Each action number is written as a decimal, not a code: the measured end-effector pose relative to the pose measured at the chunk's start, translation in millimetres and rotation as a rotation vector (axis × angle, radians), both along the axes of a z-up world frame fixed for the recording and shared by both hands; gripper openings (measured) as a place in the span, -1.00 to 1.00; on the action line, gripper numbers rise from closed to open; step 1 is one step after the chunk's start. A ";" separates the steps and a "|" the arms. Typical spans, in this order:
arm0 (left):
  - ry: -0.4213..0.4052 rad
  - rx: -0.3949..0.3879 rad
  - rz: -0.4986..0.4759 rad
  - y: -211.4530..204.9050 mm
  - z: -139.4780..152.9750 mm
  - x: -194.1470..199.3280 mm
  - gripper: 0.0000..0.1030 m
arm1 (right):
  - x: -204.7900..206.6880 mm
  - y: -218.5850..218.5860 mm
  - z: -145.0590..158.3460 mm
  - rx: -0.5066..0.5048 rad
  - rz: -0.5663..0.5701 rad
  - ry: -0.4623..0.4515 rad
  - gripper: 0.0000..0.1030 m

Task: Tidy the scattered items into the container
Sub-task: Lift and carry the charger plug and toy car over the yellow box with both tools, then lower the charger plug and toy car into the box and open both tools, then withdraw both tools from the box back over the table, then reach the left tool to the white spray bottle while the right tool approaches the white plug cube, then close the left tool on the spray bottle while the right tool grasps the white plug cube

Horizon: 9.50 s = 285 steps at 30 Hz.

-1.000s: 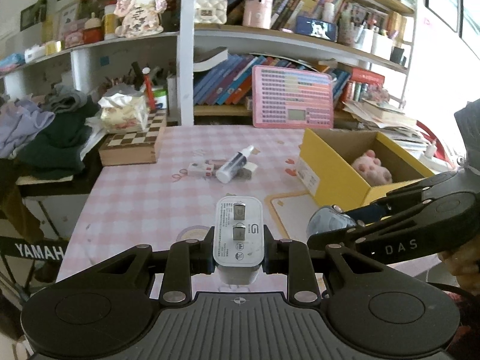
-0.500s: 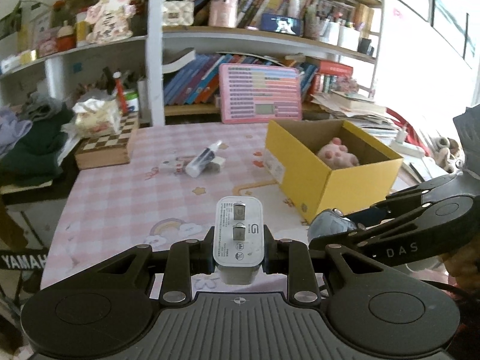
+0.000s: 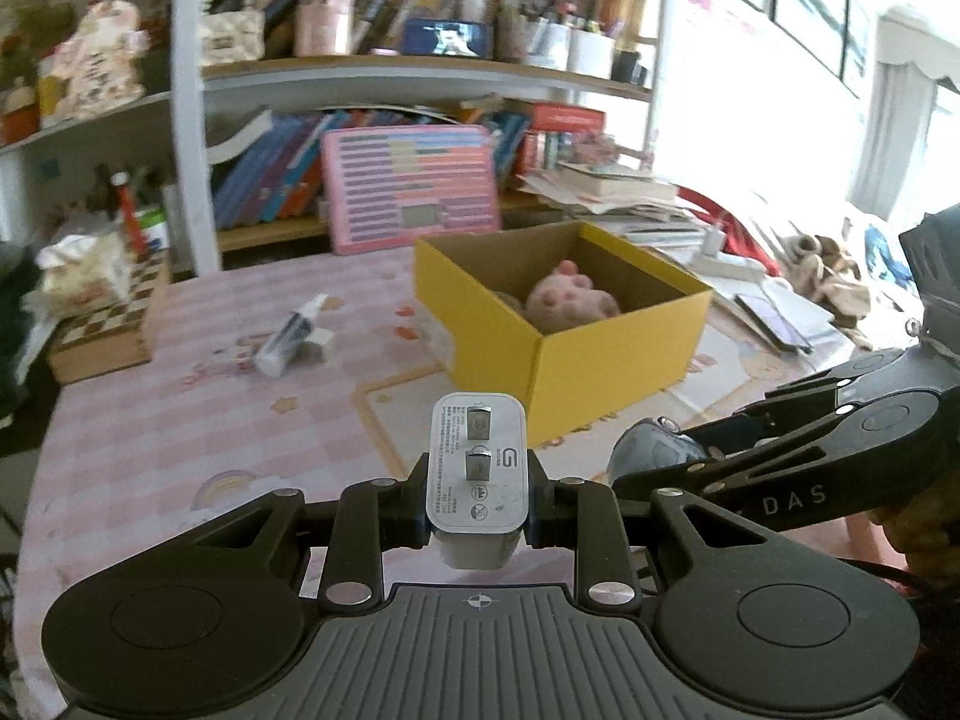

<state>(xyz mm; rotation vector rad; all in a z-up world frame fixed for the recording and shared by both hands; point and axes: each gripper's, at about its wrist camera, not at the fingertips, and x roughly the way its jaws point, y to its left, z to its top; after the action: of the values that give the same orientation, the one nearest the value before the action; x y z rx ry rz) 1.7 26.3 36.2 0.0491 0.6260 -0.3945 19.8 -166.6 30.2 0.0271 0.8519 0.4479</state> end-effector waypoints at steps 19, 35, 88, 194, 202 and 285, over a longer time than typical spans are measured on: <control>0.021 0.003 -0.180 -61.1 -0.3 40.9 -0.51 | 14.7 -70.4 -0.9 0.005 -0.176 0.019 -0.08; -0.075 0.014 -0.192 -94.1 21.7 100.1 -0.51 | 82.9 -102.7 25.8 0.025 -0.176 -0.078 -0.08; 0.134 0.237 -0.043 -170.2 -43.1 221.0 -0.15 | 259.1 -116.6 -50.9 -0.154 0.258 0.115 -0.03; 0.087 0.125 0.248 74.0 -34.0 34.0 0.80 | 66.0 110.2 -15.2 -0.170 0.212 -0.134 0.35; 0.089 0.111 0.281 76.7 -36.1 63.5 0.80 | 100.5 110.8 -15.1 -0.173 0.225 -0.139 0.35; 0.251 -0.238 0.433 134.6 -86.1 235.1 -0.41 | 359.8 171.1 -92.5 -0.233 0.113 0.152 -0.30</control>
<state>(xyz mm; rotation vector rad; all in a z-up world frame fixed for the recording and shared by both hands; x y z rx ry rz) 236.8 160.9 -49.9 -0.3635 0.8106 -0.0521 379.5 4.6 -62.3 -0.2054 1.0548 0.4543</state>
